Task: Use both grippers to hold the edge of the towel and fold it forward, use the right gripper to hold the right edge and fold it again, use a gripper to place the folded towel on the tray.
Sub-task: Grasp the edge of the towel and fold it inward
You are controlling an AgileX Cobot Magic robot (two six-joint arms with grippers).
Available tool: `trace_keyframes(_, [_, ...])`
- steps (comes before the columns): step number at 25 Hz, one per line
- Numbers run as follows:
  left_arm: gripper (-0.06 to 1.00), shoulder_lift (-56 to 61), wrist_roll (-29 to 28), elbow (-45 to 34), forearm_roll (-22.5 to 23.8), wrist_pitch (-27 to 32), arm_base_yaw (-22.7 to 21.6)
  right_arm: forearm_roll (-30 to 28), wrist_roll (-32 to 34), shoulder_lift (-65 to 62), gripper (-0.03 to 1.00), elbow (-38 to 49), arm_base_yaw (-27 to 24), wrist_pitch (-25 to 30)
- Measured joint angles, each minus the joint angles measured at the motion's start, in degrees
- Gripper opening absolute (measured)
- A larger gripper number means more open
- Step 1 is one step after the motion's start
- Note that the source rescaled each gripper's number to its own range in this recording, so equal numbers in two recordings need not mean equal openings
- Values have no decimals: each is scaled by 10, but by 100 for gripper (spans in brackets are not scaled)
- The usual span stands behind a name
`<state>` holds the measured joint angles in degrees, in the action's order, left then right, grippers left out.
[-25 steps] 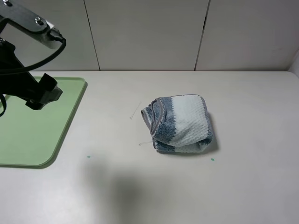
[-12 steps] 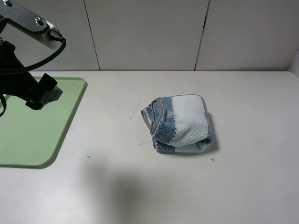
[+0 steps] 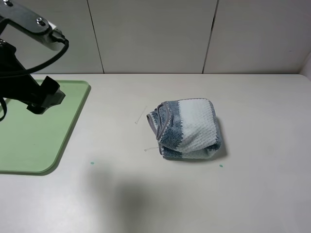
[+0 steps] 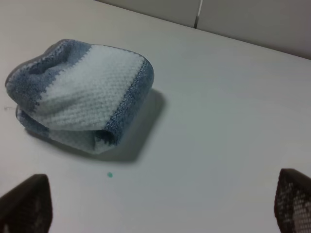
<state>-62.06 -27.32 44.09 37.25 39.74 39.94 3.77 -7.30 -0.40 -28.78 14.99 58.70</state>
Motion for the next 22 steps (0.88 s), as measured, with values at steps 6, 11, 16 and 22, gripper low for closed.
trace_keyframes(6, [100,0,-17,0,-17,-25,0,0,0,0,100,0,0,0])
trace_keyframes(11, [100,0,-55,0,-24,-60,0,0,0,0,100,0,0,0])
trace_keyframes(16, [100,-3,-63,0,-92,-92,0,1,0,0,100,0,0,0])
trace_keyframes(22, [100,-56,-65,0,-208,-172,0,1,0,0,100,0,0,0])
